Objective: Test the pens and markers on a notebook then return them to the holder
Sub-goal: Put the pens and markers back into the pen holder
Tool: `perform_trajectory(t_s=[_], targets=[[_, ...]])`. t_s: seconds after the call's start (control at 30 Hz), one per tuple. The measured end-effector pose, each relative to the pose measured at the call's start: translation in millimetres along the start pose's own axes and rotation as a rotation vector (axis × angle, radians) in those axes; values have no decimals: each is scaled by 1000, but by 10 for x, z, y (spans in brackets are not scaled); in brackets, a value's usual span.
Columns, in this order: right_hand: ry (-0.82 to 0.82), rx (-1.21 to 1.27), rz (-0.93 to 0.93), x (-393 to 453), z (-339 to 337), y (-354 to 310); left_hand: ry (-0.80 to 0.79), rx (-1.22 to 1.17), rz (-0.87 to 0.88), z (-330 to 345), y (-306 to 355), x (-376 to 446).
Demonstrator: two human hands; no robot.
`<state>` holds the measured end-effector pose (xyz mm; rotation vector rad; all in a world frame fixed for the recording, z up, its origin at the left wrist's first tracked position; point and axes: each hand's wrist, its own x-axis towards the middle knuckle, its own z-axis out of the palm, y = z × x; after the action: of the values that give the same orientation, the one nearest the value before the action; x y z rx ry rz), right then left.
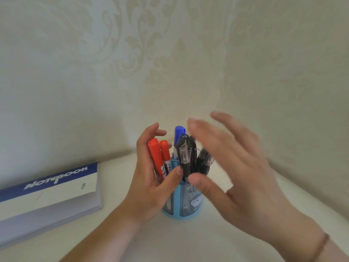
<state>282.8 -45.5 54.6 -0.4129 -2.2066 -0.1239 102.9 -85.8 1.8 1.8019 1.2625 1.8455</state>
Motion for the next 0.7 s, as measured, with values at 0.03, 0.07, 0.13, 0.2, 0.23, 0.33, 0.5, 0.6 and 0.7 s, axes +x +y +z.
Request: perform_trajectory(t_s=[0.03,0.07,0.13,0.2,0.23,0.33,0.5,0.6,0.7], targets=[[-25,-45,-30,-11,35,2,-1,1,1,2,0,2],[-22,-68,-38,-13,49,9,0,8,-3,2,-2,5],[42,-106,-19,-8,32,40,9,41,-18,-2,0,2],[93,-193,26,-11,-3,103,7,48,-28,-5,3,-8],[105,-221,46,-18,-16,135,6,43,-31,-7,3,-13],[83,-123,59,-44,-8,143,8,35,-34,2,5,-10],[-5,-45,-13,-88,21,91,-84,38,-21,-93,15,-3],[-14,241,197,-210,78,104,-144,114,-27,-213,-11,24],[-221,540,515,-338,289,93,-167,146,-44,-265,-48,42]])
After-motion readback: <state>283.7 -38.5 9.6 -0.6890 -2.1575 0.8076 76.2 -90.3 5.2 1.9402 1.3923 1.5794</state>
